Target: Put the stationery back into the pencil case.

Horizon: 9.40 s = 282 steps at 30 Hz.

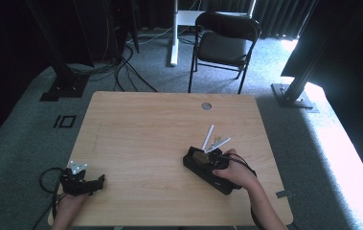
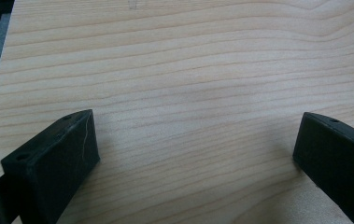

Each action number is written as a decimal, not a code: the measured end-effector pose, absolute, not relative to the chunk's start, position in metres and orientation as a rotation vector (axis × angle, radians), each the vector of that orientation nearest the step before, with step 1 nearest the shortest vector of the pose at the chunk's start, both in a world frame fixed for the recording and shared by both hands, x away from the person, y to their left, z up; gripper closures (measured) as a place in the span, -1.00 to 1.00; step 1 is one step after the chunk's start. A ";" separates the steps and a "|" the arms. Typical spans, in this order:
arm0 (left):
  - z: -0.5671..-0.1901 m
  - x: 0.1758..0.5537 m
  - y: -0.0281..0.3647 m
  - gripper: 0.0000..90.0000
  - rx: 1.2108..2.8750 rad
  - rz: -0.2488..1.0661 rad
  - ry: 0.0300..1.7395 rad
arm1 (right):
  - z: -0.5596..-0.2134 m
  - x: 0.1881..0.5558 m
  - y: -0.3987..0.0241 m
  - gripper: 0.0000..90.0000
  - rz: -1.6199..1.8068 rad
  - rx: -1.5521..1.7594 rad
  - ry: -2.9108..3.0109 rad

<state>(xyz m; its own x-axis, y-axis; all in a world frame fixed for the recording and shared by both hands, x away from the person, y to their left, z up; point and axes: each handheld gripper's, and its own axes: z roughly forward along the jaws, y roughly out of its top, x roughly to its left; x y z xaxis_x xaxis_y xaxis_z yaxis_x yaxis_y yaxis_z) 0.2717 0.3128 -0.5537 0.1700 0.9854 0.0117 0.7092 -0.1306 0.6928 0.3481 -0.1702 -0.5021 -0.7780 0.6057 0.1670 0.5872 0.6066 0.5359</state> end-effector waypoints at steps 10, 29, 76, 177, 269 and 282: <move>-0.554 0.272 0.313 -0.99 1.904 0.656 1.596 | -0.483 0.345 -0.184 0.67 1.037 1.046 2.723; -0.554 0.272 0.313 -0.99 1.904 0.656 1.596 | -0.453 0.354 -0.222 0.58 1.324 1.190 2.355; -0.554 0.272 0.313 -0.99 1.904 0.656 1.596 | -0.509 0.421 -0.240 0.34 1.037 1.519 2.115; -0.554 0.272 0.313 -0.99 1.903 0.656 1.596 | -0.449 0.369 -0.249 0.52 1.057 1.340 2.309; -0.554 0.272 0.313 -0.99 1.903 0.656 1.596 | -0.453 0.368 -0.207 0.33 1.093 1.242 2.409; -0.554 0.272 0.313 -0.99 1.903 0.656 1.596 | -0.468 0.407 -0.216 0.24 1.064 1.407 2.288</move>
